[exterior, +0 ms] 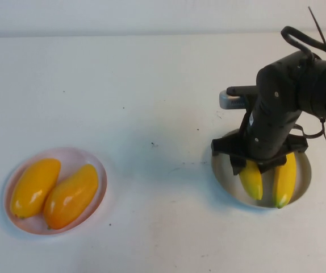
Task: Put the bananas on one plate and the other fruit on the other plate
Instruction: Put another type of fruit in the right plate
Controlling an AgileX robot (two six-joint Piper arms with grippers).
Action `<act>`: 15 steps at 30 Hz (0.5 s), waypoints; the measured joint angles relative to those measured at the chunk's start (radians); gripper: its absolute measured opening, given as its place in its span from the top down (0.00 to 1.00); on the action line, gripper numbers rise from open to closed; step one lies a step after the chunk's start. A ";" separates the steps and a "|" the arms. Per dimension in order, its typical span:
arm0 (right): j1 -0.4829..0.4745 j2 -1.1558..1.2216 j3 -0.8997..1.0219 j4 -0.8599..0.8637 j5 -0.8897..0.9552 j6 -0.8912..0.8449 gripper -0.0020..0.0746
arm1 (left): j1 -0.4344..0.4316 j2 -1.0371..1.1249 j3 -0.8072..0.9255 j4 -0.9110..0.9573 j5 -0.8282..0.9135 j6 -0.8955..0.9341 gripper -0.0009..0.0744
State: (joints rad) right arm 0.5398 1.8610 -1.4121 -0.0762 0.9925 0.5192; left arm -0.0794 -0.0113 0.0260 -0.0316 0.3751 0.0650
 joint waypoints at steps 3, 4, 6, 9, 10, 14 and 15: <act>0.000 0.007 0.000 0.002 0.037 0.000 0.55 | 0.000 0.000 0.000 0.000 0.000 0.000 0.99; 0.000 0.007 0.000 0.002 0.048 0.000 0.54 | 0.000 0.000 0.000 0.000 0.000 0.000 0.99; 0.000 0.007 0.000 0.002 0.064 -0.002 0.51 | 0.000 0.000 0.000 0.000 0.000 0.000 0.99; 0.000 0.007 0.000 0.002 0.085 -0.018 0.45 | 0.000 0.000 0.000 0.000 0.000 0.000 0.99; 0.000 0.007 0.000 0.002 0.090 -0.020 0.43 | 0.000 0.000 0.000 0.000 0.000 0.000 0.99; 0.000 0.007 0.000 0.002 0.114 -0.024 0.40 | 0.000 0.000 0.000 0.000 0.000 0.000 0.99; 0.000 0.007 0.000 0.002 0.125 -0.024 0.40 | 0.000 0.000 0.000 0.000 0.000 0.000 0.99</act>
State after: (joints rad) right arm 0.5398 1.8683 -1.4121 -0.0746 1.1178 0.4952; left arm -0.0794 -0.0113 0.0260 -0.0316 0.3751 0.0650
